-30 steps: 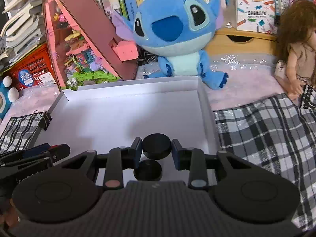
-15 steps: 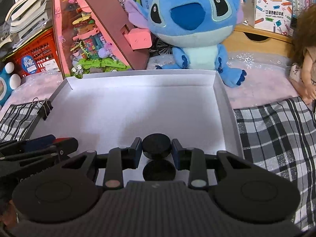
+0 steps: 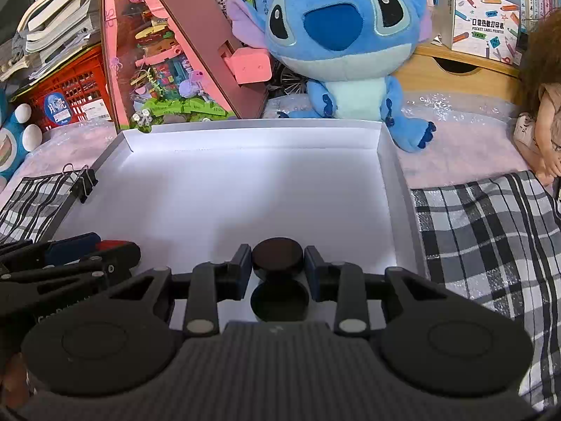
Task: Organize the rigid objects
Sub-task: 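Carry the red screwdriver and black puck over the white box, then open both grippers to drop the screwdriver and puck into the box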
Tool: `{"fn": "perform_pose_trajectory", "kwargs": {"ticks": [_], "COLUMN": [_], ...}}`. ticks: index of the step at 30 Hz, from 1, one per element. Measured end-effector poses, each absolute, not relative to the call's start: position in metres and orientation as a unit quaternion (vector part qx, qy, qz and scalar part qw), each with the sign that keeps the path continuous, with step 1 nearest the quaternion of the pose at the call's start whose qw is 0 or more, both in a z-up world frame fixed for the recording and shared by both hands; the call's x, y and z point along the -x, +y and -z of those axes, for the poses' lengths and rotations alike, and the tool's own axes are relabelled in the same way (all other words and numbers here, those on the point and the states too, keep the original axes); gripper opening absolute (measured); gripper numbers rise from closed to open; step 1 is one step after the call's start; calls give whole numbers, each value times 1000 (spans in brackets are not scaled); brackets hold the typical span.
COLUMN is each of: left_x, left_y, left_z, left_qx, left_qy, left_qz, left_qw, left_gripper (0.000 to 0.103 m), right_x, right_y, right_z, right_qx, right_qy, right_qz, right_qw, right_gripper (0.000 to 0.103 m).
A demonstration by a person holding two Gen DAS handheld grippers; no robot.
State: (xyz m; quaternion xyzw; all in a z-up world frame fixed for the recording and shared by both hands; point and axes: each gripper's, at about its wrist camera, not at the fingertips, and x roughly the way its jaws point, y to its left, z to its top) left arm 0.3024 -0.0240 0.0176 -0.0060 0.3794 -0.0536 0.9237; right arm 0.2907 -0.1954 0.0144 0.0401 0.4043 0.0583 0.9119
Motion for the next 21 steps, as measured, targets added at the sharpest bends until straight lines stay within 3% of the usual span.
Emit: {"fn": "perform_pose_trajectory", "kwargs": {"ticks": [10,12,15,21], "left_x": [-301,-301,-299,-283], "left_y": [-27,-26,-24,-21], "left_z": [-17,-18,-21,-36], "left_qx": [5,10,18,11], "left_qy": [378,379,378,354], "left_qz": [53,54,58,56], "left_qw": [924,924,924,933], "left_gripper": [42,44,54,75], "right_x": [-290,-290,-289,-278], "right_y": [-193,-193,-195,-198], "right_z": [-13,-14,-16,-31], "right_qx": [-32,-31,-45,-44], "right_qy": [402,399,393,377], "right_qz": [-55,-54,-56,-64], "right_qw": [913,915,917,923], "right_gripper": [42,49,59,68]}}
